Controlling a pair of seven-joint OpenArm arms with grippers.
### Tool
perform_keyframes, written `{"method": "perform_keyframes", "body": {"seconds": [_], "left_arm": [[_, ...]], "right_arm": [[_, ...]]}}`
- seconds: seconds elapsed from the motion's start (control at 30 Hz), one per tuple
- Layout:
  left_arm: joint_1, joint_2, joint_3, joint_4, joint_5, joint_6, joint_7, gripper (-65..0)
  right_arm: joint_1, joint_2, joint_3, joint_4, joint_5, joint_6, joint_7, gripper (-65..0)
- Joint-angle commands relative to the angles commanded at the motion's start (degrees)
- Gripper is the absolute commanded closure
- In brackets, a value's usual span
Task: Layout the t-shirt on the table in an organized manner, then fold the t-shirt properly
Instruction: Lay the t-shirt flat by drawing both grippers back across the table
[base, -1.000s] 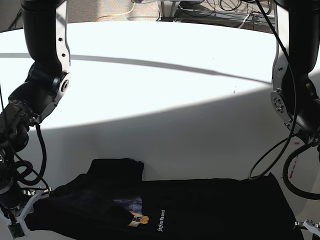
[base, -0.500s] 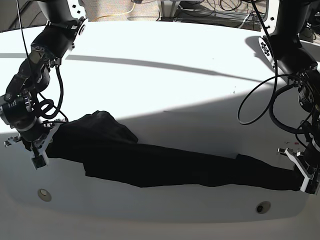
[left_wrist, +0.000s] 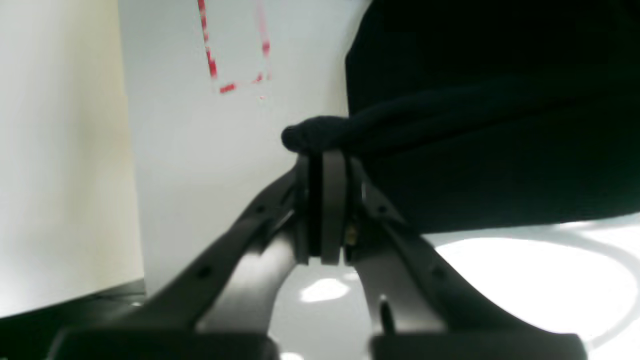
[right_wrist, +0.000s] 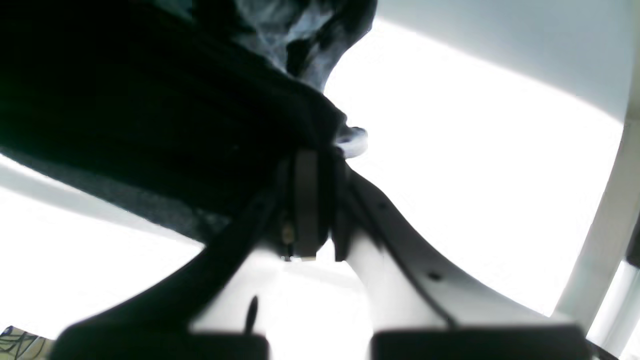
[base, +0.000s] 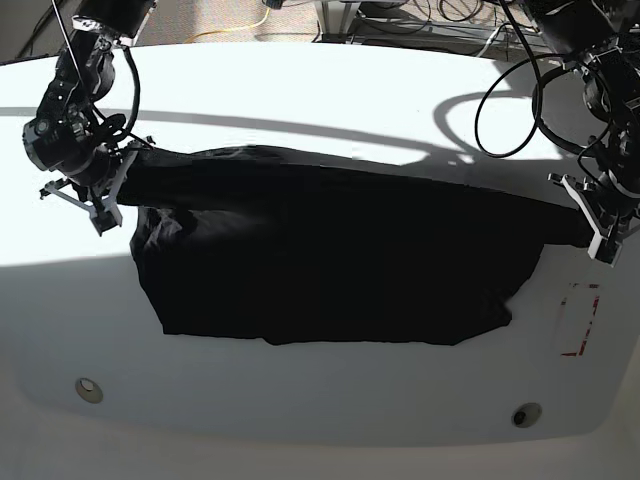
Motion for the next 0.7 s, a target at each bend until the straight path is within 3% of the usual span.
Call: {"method": "perform_keyframes", "body": {"seconds": [0.2,0.4,0.6,0.7], "left_arm": [[3.78,1.58,0.00,-0.09,0.09,0.00,-2.90,0.0],[3.34,2.11,0.44,-0.26,0.35,0.00,-3.16,0.0],[0.44,2.11,5.10,-1.32,0.53,0.00,-3.16,-0.3],[-0.97,2.11,6.15,-3.96,0.53,0.00,-3.25,-0.4]], "right_arm": [[-1.14,-1.49,-1.05,-0.26,-0.35,0.00,0.00,-0.2],[2.99,-1.85,-1.58,-2.29,-0.62,0.00,0.00,-0.2],[8.00,-2.02,-1.67,-9.76,-0.62,0.00,0.00,-0.2],[10.02,-2.02,-1.67,-14.59,-0.62,0.00,1.36,-3.8]]}}
